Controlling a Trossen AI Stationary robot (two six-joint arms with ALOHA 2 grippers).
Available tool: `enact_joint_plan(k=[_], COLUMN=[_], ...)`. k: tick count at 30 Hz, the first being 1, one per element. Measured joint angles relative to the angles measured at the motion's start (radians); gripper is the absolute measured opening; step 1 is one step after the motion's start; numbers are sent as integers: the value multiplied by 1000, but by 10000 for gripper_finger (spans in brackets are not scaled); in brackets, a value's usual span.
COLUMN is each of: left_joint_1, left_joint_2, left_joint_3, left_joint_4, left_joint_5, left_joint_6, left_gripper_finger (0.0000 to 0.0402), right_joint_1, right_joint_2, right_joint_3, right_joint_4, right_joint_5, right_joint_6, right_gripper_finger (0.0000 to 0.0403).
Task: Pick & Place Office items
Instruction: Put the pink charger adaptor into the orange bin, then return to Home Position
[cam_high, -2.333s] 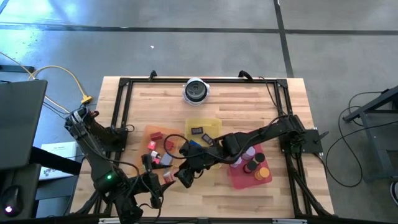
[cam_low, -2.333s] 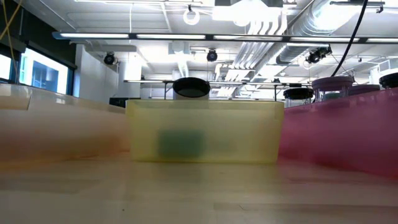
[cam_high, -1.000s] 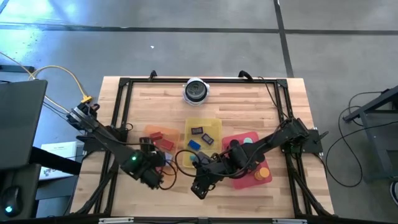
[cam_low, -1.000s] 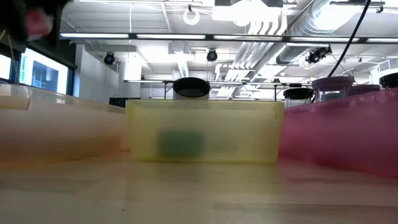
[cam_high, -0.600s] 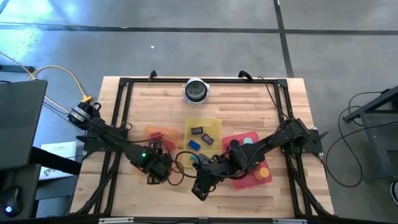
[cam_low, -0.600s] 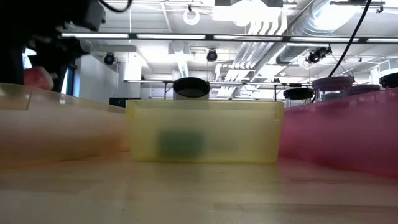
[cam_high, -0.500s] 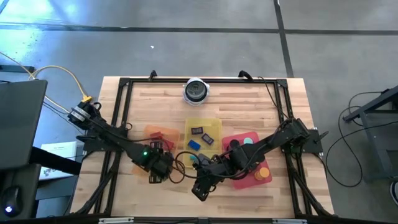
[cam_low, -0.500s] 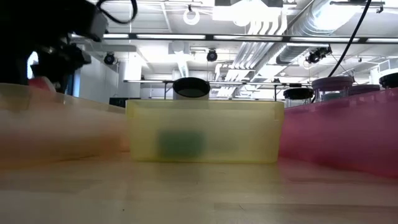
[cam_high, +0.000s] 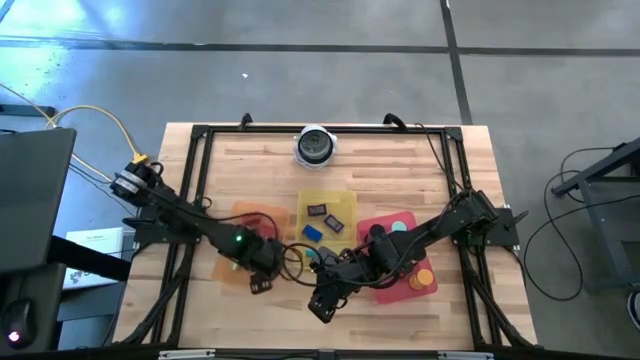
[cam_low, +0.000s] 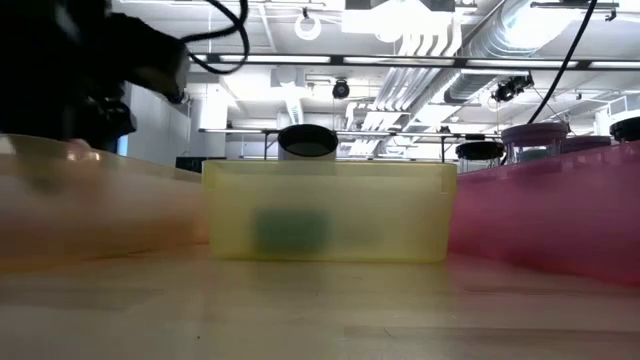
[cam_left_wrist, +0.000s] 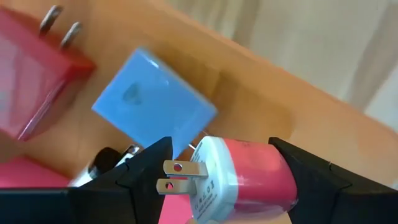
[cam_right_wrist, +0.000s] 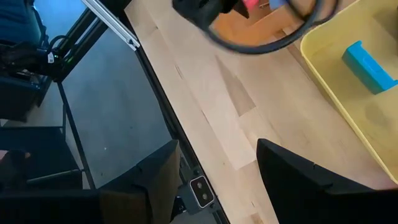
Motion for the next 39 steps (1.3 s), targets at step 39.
enact_joint_plan(k=[39], left_joint_1=[152], left_joint_2=[0], left_joint_3=[0], left_joint_4=[-10], left_joint_5=[477], left_joint_6=[-184], left_gripper_finger=[299], right_joint_1=[14], right_joint_2=[0], right_joint_3=[0], right_joint_4=[6], right_joint_5=[-7], right_joint_6=[-145], right_gripper_finger=[204])
